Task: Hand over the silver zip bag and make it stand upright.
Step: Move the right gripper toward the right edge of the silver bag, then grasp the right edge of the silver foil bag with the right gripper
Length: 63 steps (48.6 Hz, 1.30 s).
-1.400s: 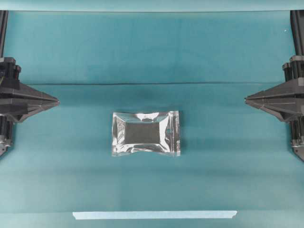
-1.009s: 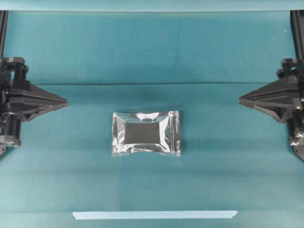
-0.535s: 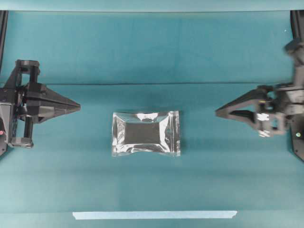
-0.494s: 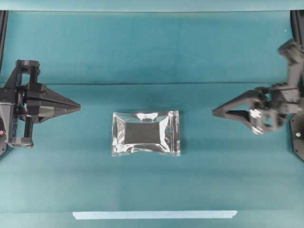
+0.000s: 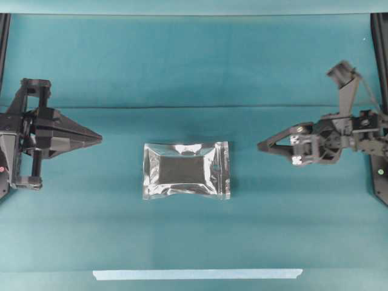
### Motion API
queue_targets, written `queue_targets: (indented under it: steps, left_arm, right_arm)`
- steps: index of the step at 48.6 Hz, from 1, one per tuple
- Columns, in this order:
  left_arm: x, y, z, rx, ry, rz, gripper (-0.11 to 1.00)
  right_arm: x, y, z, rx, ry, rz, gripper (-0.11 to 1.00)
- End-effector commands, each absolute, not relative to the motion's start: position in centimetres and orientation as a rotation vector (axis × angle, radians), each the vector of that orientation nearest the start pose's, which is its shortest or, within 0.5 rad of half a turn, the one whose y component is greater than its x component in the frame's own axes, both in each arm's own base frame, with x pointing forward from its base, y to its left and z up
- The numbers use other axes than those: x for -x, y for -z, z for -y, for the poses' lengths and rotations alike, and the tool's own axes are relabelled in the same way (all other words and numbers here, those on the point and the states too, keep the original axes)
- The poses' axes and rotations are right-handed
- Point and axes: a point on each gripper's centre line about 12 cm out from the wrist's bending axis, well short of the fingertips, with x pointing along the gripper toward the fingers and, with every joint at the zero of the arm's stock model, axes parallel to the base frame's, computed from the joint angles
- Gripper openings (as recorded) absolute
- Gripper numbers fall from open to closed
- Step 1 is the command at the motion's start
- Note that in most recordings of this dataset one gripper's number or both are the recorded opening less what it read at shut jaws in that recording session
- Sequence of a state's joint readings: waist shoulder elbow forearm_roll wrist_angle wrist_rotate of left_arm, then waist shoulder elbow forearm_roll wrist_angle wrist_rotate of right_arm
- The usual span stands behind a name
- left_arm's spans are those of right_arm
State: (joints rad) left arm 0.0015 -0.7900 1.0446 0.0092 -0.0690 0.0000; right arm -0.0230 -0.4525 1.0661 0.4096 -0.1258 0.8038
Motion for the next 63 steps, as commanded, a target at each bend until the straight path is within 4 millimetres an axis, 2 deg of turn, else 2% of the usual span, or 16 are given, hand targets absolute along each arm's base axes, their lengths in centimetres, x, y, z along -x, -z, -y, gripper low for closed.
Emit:
queue_targets:
  steps: [1,5,9,18,31,55,63]
  left_arm:
    - [-23.9,-29.3,-0.1,-0.007,-0.003,-0.16,-0.01]
    - [-23.9,-29.2,-0.2,-0.007,-0.008,-0.163,-0.01]
    - [-23.8,-29.2,-0.3,-0.008,-0.012,-0.163,-0.01]
    - [-23.8,-28.9,-0.6,-0.007,-0.026,-0.172,-0.01]
    - [-23.6,-28.6,-0.7,-0.006,-0.027,-0.181,-0.01]
    - [-23.5,-28.4,-0.7,-0.005,-0.029,-0.181,-0.01]
    - [-23.5,-28.4,-0.7,-0.003,-0.029,-0.183,-0.01]
  right_arm:
    - [-27.9,-18.9,1.2,-1.208,0.386,-0.407,0.67]
    - [-28.6,-17.6,1.2,-1.23,0.423,-0.44,0.85]
    - [-29.6,-16.4,1.1,-1.26,0.456,-0.462,0.93]
    - [-30.8,-14.3,0.6,-1.311,0.481,-0.425,0.93]
    - [-31.1,-10.8,-0.9,-1.366,0.525,-0.463,0.93]
    - [-33.1,-8.4,-0.4,-1.371,0.569,-0.45,0.93]
    - [-34.0,-8.3,0.1,-1.373,0.57,-0.412,0.93]
